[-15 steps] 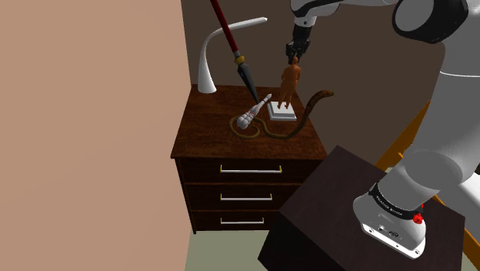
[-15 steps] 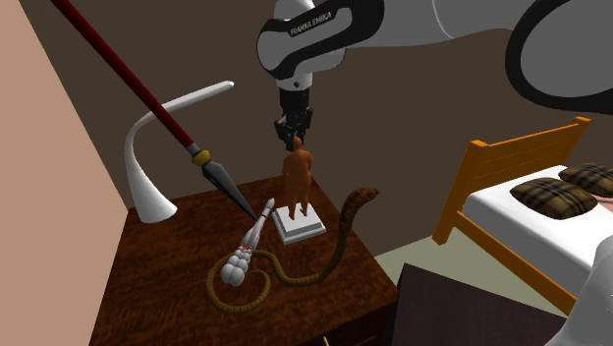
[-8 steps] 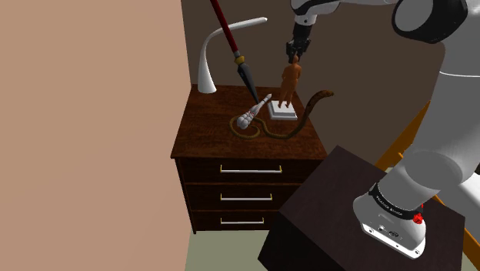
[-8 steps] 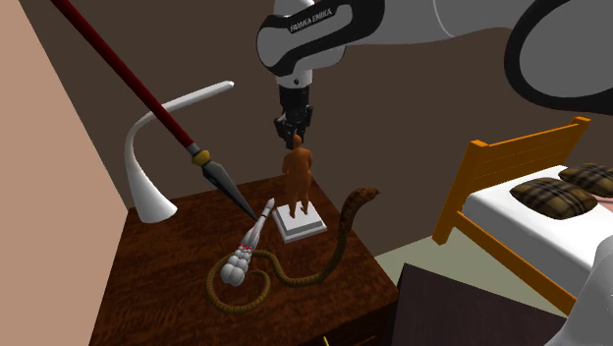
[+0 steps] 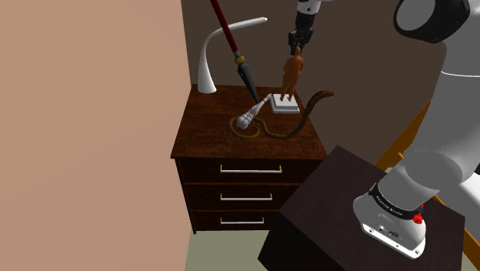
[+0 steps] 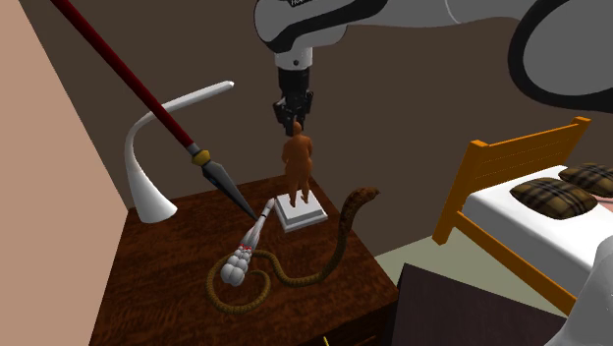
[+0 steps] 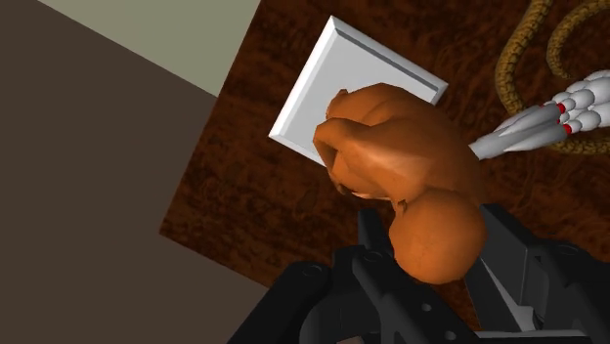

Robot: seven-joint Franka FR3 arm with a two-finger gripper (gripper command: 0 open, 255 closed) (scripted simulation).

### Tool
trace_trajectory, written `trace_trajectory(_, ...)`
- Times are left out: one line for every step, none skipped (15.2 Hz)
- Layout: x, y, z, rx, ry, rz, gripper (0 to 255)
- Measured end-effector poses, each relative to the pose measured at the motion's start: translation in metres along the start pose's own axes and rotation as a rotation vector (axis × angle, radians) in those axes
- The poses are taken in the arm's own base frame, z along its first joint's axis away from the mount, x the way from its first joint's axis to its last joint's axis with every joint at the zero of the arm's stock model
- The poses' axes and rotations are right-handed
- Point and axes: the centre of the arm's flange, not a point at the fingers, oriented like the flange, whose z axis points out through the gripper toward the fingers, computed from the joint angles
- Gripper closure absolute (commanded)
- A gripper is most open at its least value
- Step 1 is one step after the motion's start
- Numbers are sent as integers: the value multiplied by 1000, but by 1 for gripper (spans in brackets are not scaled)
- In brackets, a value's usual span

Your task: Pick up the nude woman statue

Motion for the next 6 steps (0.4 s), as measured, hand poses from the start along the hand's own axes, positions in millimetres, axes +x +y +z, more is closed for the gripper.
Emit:
trace_trajectory(0,0,-5,0,0,0,255)
trace_trajectory(0,0,-10,0,0,0,255)
trace_trajectory(0,0,-15,0,0,0,255)
trace_trajectory(0,1,-21,0,0,0,255)
trace_trajectory(0,0,-25,0,0,0,255)
trace_trajectory(1,0,-28,0,0,0,255)
